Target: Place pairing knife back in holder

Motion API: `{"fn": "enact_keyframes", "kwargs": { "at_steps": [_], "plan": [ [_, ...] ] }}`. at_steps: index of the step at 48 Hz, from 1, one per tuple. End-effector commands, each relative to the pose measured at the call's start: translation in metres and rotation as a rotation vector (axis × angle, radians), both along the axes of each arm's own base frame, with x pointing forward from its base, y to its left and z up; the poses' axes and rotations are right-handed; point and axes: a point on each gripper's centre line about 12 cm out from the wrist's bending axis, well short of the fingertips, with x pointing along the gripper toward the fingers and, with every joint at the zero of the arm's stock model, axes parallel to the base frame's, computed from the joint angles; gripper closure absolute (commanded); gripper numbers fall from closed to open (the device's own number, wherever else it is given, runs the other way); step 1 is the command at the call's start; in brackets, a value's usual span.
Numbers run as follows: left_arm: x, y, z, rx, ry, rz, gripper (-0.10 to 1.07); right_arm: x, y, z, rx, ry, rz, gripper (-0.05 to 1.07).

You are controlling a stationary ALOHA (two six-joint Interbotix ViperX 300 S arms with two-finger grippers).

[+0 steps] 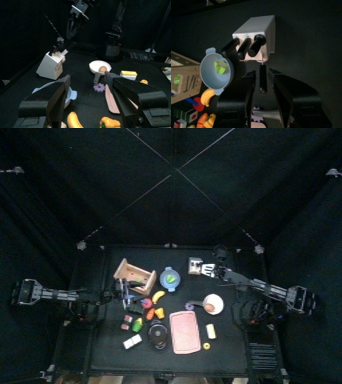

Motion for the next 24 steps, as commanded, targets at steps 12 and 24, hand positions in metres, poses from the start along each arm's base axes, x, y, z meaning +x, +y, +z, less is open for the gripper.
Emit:
{"fn": "enact_keyframes", "kwargs": {
  "at_steps": [12, 24],
  "plan": [
    [0.002, 0.001, 0.005, 0.003, -0.015, 0.003, 0.05, -0.020, 0.030, 0.010, -0.030, -0.112, 0.080, 0.48],
    [0.002, 0.001, 0.005, 0.002, -0.015, 0.004, 0.05, -0.008, 0.034, 0.000, -0.027, -0.186, 0.137, 0.73]
  ]
}}
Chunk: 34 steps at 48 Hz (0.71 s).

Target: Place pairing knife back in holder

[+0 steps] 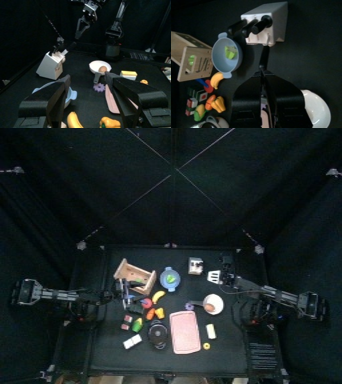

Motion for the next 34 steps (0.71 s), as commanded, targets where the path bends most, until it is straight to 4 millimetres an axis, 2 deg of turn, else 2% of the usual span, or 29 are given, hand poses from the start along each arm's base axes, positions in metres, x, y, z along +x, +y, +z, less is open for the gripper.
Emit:
{"fn": "enact_keyframes", "kwargs": {
  "at_steps": [1, 6, 21, 34],
  "plan": [
    [0.002, 0.001, 0.005, 0.002, -0.015, 0.003, 0.05, 0.005, 0.000, 0.006, -0.017, -0.042, 0.022, 0.74],
    [0.002, 0.001, 0.005, 0.002, -0.015, 0.003, 0.05, 0.008, 0.001, 0.003, -0.012, -0.045, 0.032, 0.78],
    [0.002, 0.001, 0.004, 0.001, -0.014, 0.003, 0.05, 0.011, 0.000, -0.009, 0.009, -0.008, 0.029, 0.78],
    [0.001, 0.001, 0.004, 0.001, -0.012, 0.003, 0.05, 0.010, -0.004, -0.009, -0.015, 0.004, 0.030, 0.78]
  ]
}}
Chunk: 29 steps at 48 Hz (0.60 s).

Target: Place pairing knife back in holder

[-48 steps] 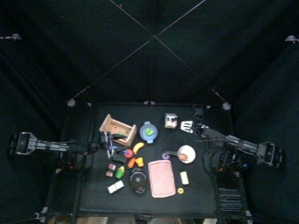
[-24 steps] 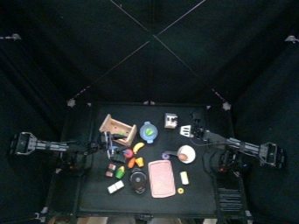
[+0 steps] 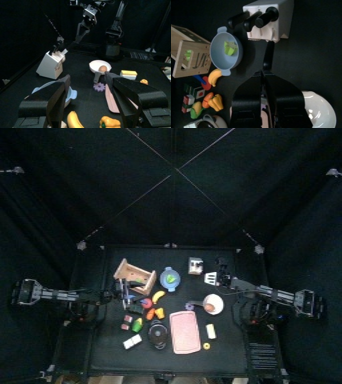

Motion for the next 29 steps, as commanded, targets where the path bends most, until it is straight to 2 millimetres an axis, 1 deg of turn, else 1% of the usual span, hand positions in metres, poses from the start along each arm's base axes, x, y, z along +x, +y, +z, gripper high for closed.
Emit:
{"fn": "enact_keyframes", "kwargs": {
  "at_steps": [1, 8, 19, 22, 29],
  "plan": [
    [0.002, 0.001, 0.005, 0.002, -0.015, 0.004, 0.05, 0.001, -0.003, 0.006, -0.026, -0.015, 0.004, 0.78],
    [0.002, 0.001, 0.004, 0.002, -0.014, 0.004, 0.05, 0.005, -0.007, 0.005, -0.047, -0.014, 0.014, 0.78],
    [0.001, 0.002, 0.003, 0.001, -0.011, 0.008, 0.05, 0.014, -0.016, -0.004, -0.049, -0.001, 0.012, 0.78],
    [0.001, 0.002, 0.003, 0.001, -0.011, 0.008, 0.05, 0.014, -0.019, -0.005, -0.056, 0.009, 0.011, 0.78],
    [0.001, 0.002, 0.003, 0.001, -0.009, 0.010, 0.05, 0.012, -0.028, -0.001, -0.085, 0.012, -0.008, 0.78]
  ]
}}
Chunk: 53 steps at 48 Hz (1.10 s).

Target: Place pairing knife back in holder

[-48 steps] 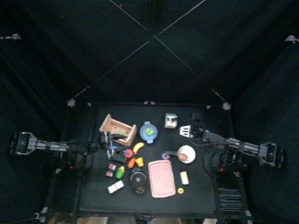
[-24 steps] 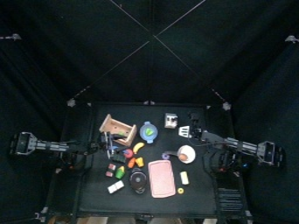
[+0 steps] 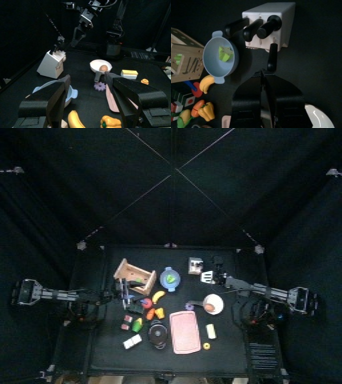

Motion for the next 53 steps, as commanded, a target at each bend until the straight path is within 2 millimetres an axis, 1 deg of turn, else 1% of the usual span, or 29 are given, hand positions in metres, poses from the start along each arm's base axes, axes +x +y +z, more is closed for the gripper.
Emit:
{"fn": "enact_keyframes", "kwargs": {
  "at_steps": [1, 21, 24, 32, 37, 39, 45, 50, 53],
  "plan": [
    [0.001, 0.001, 0.003, 0.001, -0.011, 0.005, 0.05, 0.001, -0.009, 0.015, -0.036, -0.035, -0.017, 0.78],
    [0.001, 0.002, 0.003, -0.007, -0.011, 0.012, 0.05, 0.006, -0.018, 0.007, -0.042, -0.025, -0.014, 0.78],
    [0.001, 0.002, 0.003, -0.007, -0.011, 0.012, 0.05, 0.008, -0.018, 0.008, -0.045, -0.031, -0.010, 0.78],
    [0.001, 0.002, 0.002, -0.007, -0.010, 0.012, 0.05, 0.013, -0.016, 0.023, -0.066, -0.068, 0.006, 0.78],
    [0.000, 0.002, 0.002, -0.006, -0.008, 0.011, 0.05, 0.013, -0.014, 0.039, -0.088, -0.112, 0.011, 0.78],
    [0.000, 0.002, 0.002, -0.007, -0.008, 0.012, 0.05, 0.014, -0.014, 0.042, -0.091, -0.120, 0.012, 0.78],
    [0.000, 0.002, 0.002, -0.007, -0.008, 0.012, 0.05, 0.015, -0.018, 0.048, -0.115, -0.131, 0.014, 0.78],
    [0.000, 0.002, 0.002, -0.009, -0.008, 0.012, 0.05, 0.016, -0.020, 0.056, -0.146, -0.140, 0.020, 0.78],
    [0.000, 0.002, 0.001, -0.010, -0.007, 0.013, 0.05, 0.016, -0.025, 0.062, -0.169, -0.147, 0.014, 0.78]
  ]
}}
